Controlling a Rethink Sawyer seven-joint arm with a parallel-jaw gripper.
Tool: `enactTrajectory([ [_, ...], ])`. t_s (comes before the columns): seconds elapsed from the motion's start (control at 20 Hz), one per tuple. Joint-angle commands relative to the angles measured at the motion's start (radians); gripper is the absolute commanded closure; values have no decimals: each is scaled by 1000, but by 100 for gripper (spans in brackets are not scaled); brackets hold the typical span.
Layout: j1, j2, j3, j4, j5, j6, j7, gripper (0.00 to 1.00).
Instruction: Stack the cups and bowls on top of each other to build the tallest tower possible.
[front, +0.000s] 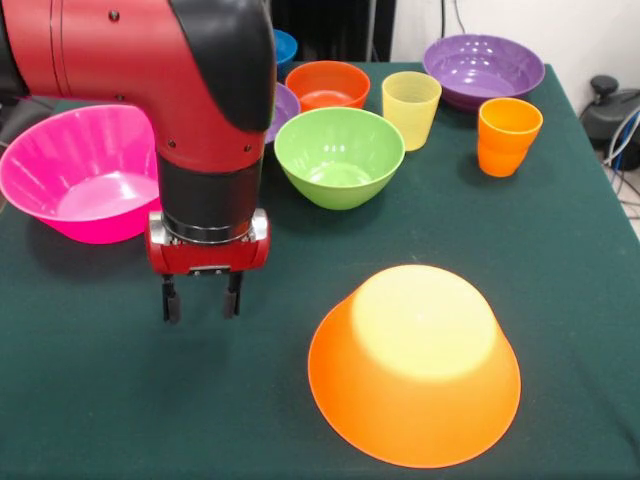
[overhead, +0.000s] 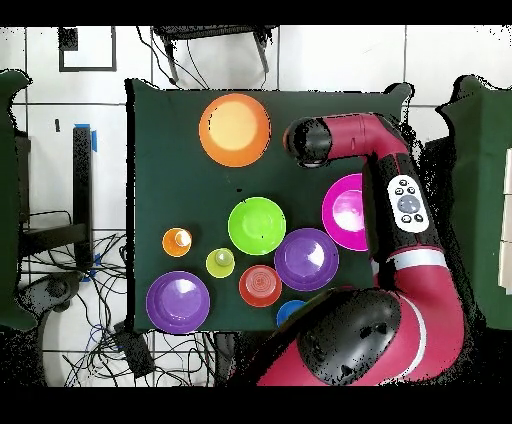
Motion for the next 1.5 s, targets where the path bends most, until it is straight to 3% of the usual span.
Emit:
enactTrajectory([
  [0.05, 54, 28, -81, 1, -16, -48, 119, 0],
  [0.4, 67, 11, -106, 17, 25, -61, 139, 0],
  [0.75, 62, -170, -98, 157, 160, 12, 146, 0],
  [1.0, 80, -237, -102, 203, 250, 26, 175, 0],
  [1.3, 131, -259, -148, 219, 320, 17, 243, 0],
  [1.5, 186, -280, -208, 278, 362, -22, 338, 0],
])
